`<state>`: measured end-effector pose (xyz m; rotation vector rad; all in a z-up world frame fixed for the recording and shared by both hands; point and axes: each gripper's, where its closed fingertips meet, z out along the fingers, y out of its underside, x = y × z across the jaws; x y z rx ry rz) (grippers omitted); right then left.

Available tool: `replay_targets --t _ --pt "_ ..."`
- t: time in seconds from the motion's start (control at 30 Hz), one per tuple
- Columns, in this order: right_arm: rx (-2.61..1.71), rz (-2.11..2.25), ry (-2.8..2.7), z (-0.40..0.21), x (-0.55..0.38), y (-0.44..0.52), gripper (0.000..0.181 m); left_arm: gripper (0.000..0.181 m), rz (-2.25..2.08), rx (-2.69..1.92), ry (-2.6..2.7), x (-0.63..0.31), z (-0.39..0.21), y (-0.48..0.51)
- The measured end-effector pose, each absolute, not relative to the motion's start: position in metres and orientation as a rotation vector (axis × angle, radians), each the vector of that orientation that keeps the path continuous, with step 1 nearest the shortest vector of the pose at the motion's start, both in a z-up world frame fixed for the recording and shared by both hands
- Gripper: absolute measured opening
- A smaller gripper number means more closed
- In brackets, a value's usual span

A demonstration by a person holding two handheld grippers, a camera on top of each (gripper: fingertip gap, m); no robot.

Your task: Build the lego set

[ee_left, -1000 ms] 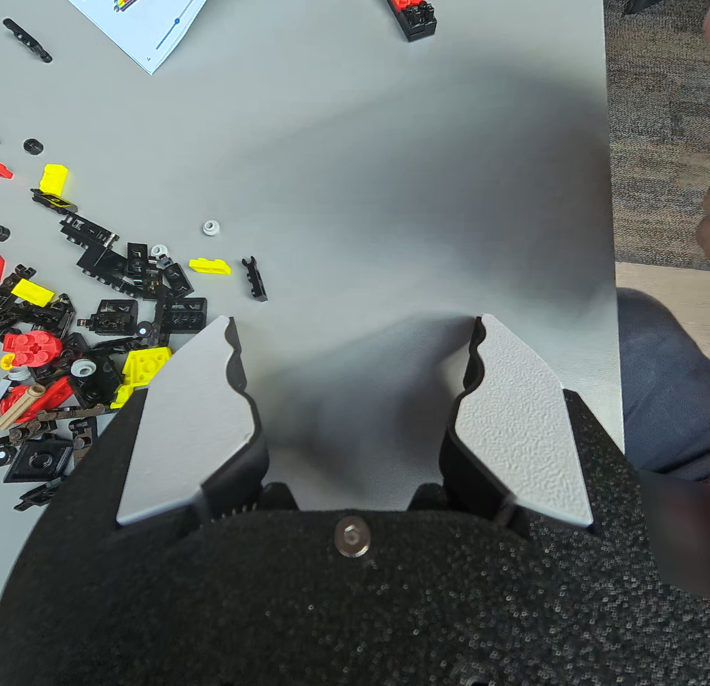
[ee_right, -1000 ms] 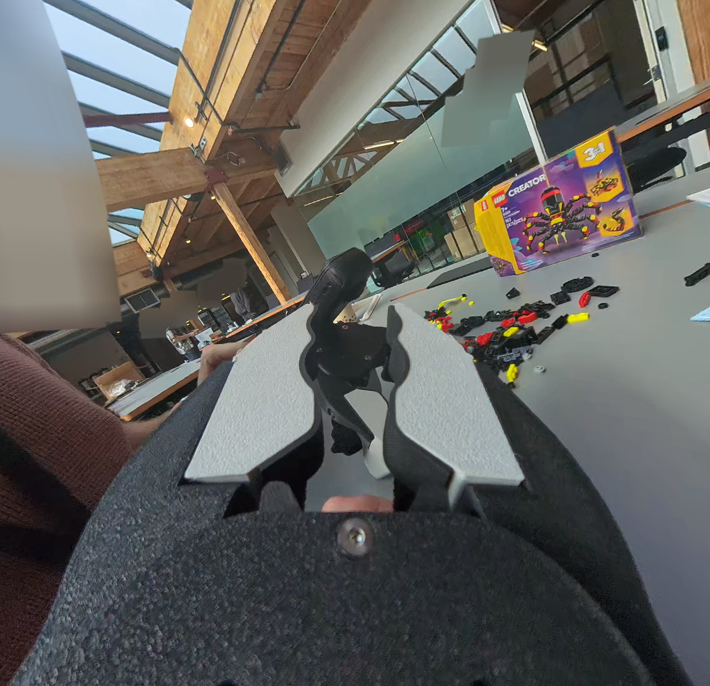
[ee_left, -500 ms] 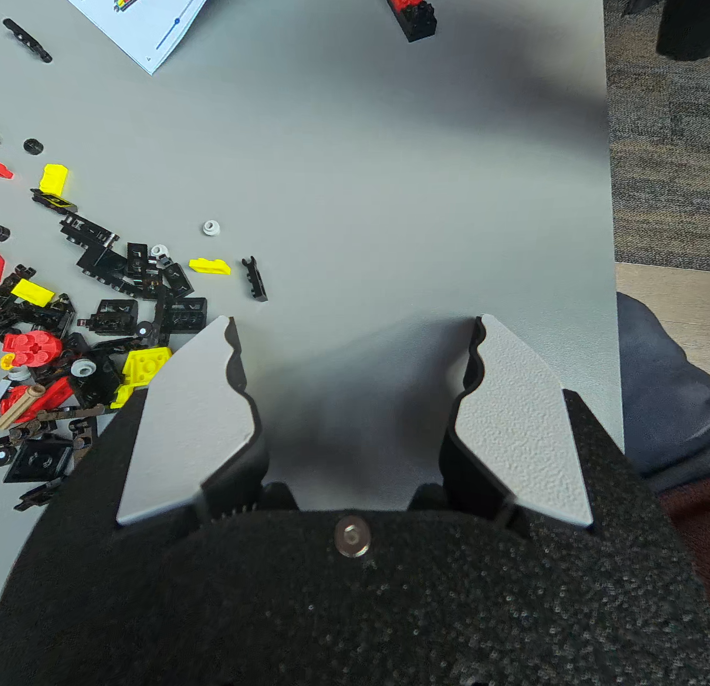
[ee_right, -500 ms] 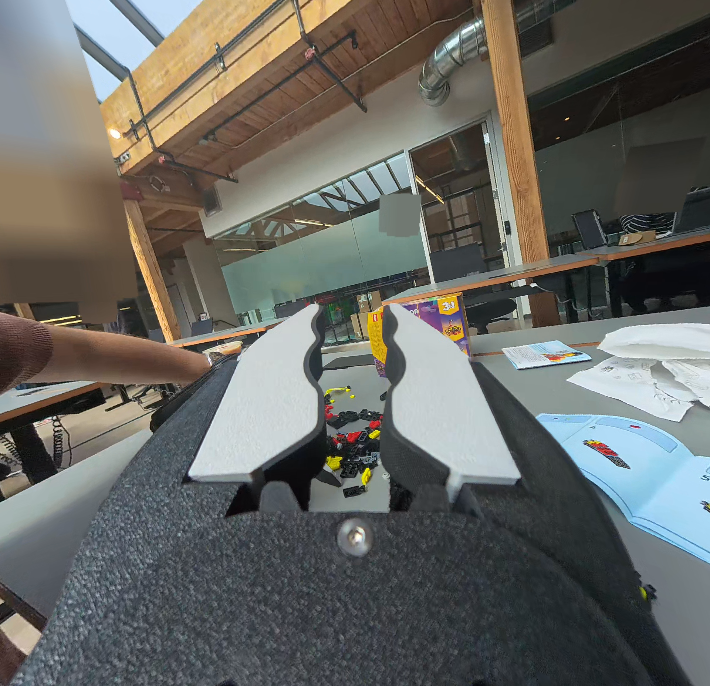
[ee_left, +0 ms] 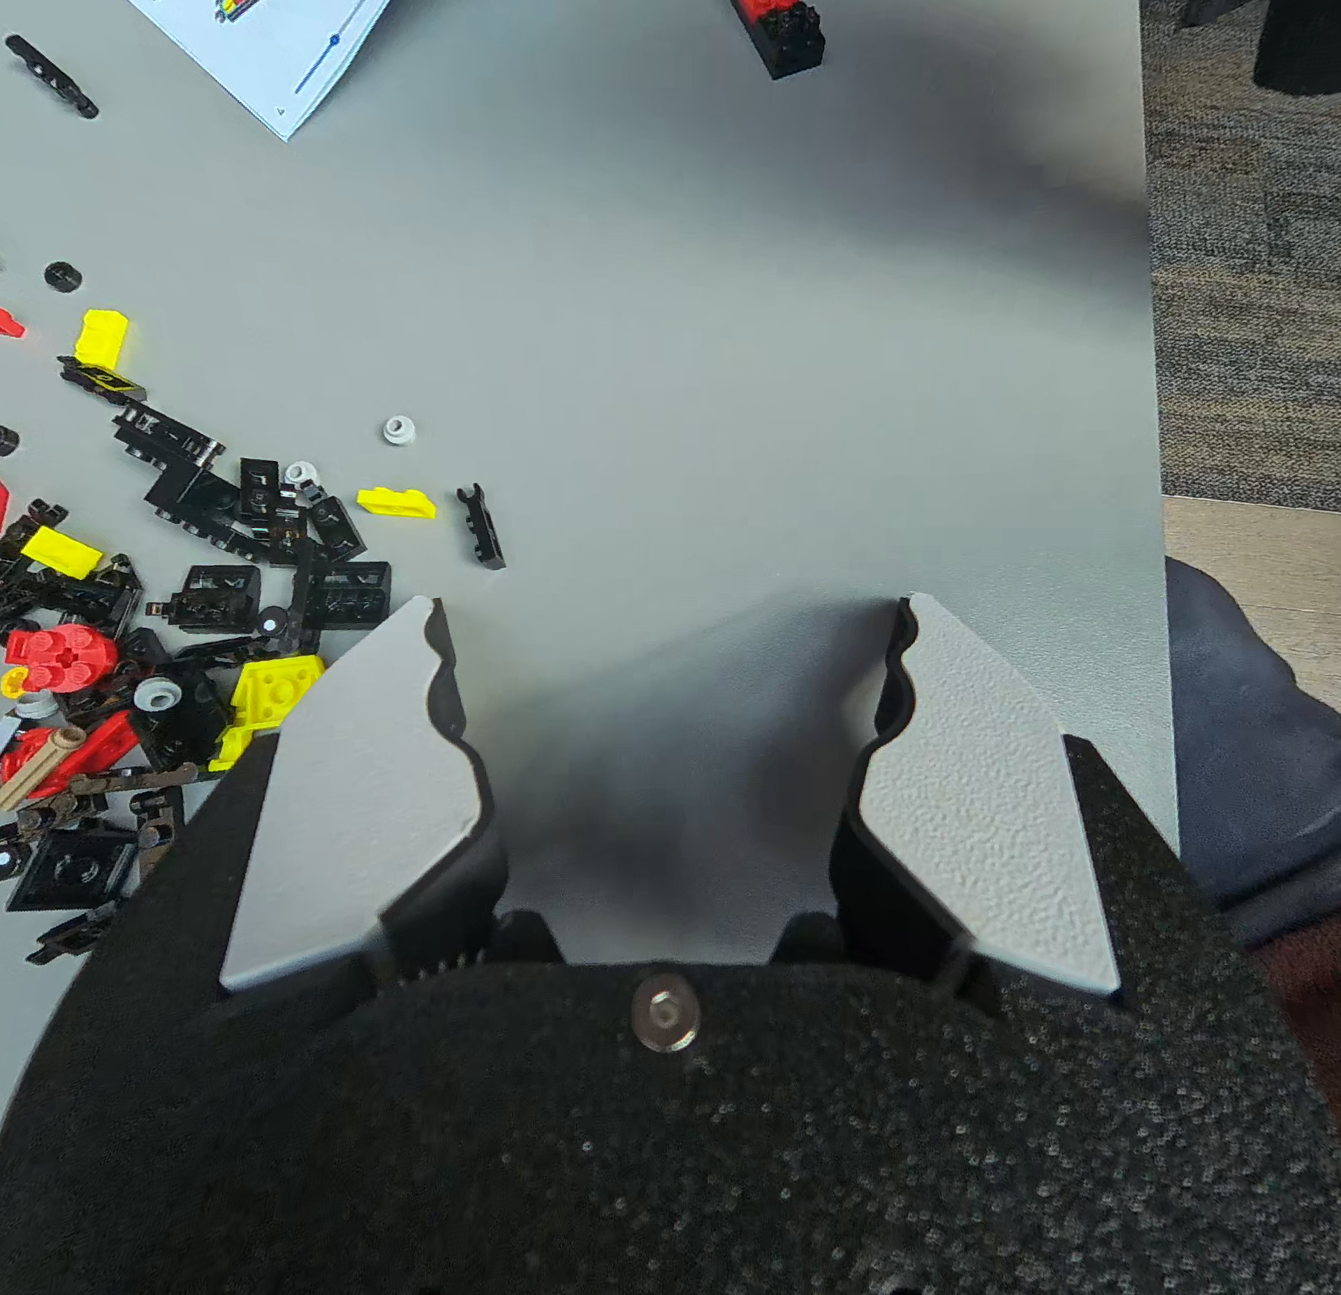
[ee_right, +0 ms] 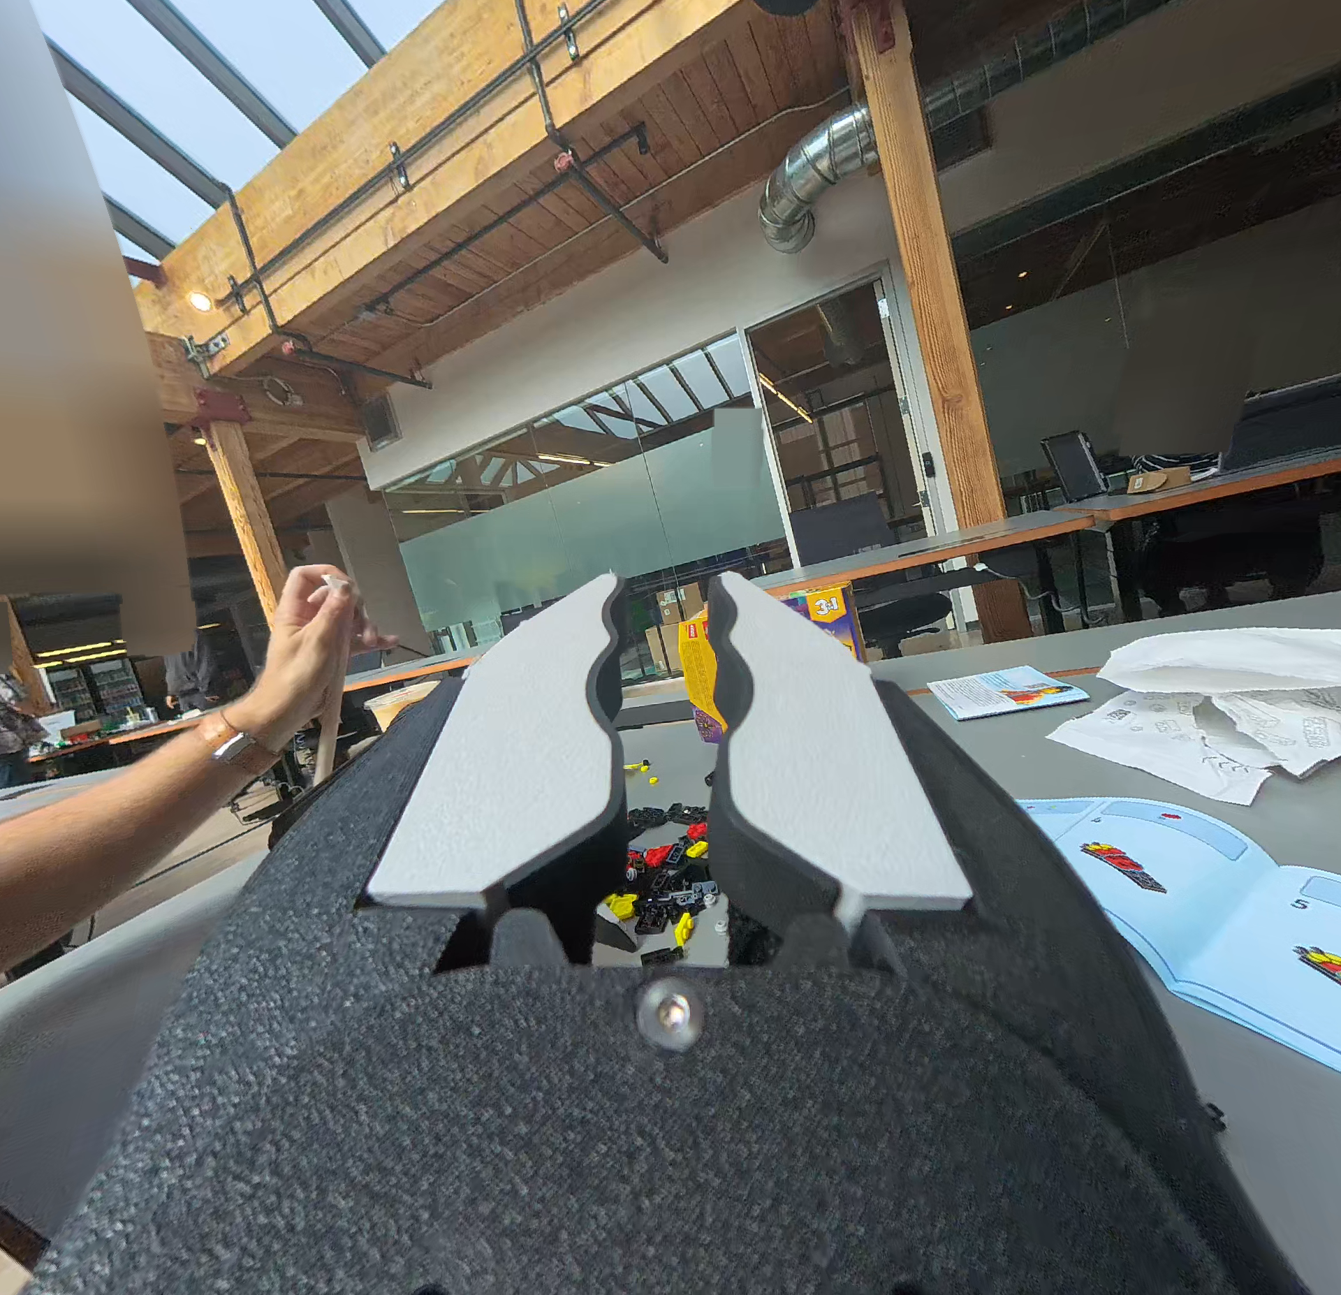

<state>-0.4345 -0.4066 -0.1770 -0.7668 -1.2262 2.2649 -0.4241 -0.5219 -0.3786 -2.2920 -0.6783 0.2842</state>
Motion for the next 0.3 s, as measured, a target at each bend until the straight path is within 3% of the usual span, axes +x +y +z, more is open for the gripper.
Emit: replay_targets --t 0.3 --pt "-0.621 2.195 -1.254 -0.17 -0.426 -0.433 0.017 0.113 0.284 -2.292 -0.678 -0.424 -0.379 -0.522"
